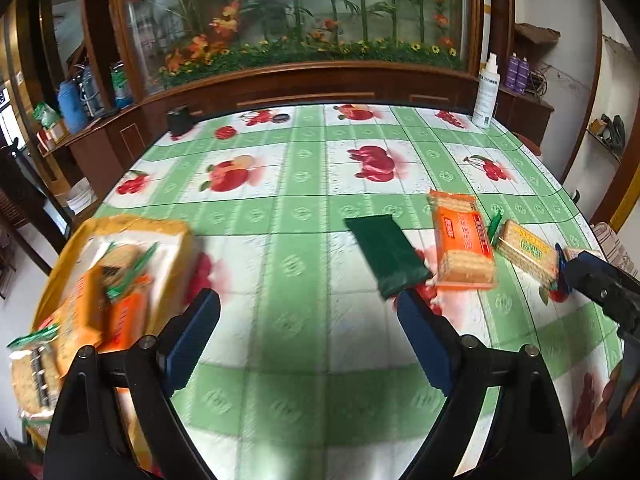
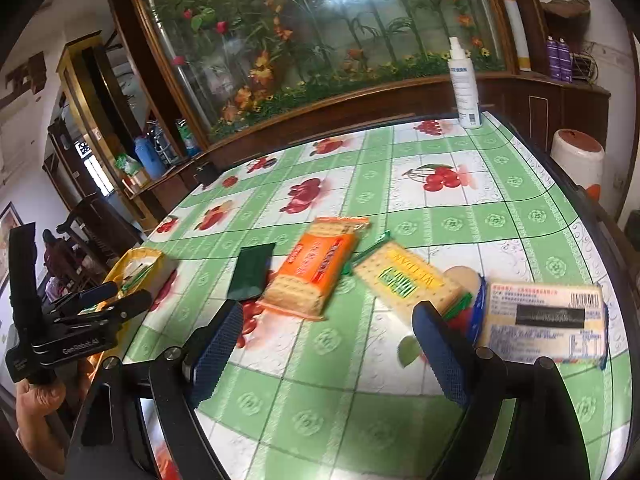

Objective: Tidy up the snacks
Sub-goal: 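Grasp the dark green bag with left tool while right tool grasps WEIDAN cracker pack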

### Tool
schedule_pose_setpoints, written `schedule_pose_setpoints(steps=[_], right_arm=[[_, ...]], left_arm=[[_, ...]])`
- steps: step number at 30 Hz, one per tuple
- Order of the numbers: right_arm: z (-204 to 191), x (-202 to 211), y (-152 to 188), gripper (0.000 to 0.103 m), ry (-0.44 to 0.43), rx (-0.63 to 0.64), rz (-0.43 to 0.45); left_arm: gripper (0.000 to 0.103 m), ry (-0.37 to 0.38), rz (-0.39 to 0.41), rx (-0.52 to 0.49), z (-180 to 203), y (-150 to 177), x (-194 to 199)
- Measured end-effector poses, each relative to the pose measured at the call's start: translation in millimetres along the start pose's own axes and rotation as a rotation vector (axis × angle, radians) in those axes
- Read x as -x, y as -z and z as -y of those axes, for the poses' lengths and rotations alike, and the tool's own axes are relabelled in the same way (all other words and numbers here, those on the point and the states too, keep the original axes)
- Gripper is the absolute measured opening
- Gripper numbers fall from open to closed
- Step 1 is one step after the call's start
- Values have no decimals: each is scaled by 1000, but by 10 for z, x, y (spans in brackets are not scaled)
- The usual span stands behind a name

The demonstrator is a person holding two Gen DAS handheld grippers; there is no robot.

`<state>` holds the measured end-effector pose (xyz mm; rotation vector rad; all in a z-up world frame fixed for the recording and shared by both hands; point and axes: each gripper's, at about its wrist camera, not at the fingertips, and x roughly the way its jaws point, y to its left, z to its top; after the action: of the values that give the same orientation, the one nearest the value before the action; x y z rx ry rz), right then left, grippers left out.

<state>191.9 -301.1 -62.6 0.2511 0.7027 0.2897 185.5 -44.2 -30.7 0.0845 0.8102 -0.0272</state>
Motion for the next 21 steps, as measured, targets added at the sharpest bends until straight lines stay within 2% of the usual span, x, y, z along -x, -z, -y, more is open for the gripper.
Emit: schedule_pose_setpoints(steps=[6, 16, 21], right_arm=[[97, -161, -104, 88, 27, 21, -20], [86, -678, -186, 89, 85, 182, -165], [79, -792, -224, 90, 144, 233, -172]], left_arm=[[91, 11, -28, -20, 201, -120, -260], [91, 39, -114, 30, 260, -273, -782], [91, 54, -160, 53, 327, -367, -1004]])
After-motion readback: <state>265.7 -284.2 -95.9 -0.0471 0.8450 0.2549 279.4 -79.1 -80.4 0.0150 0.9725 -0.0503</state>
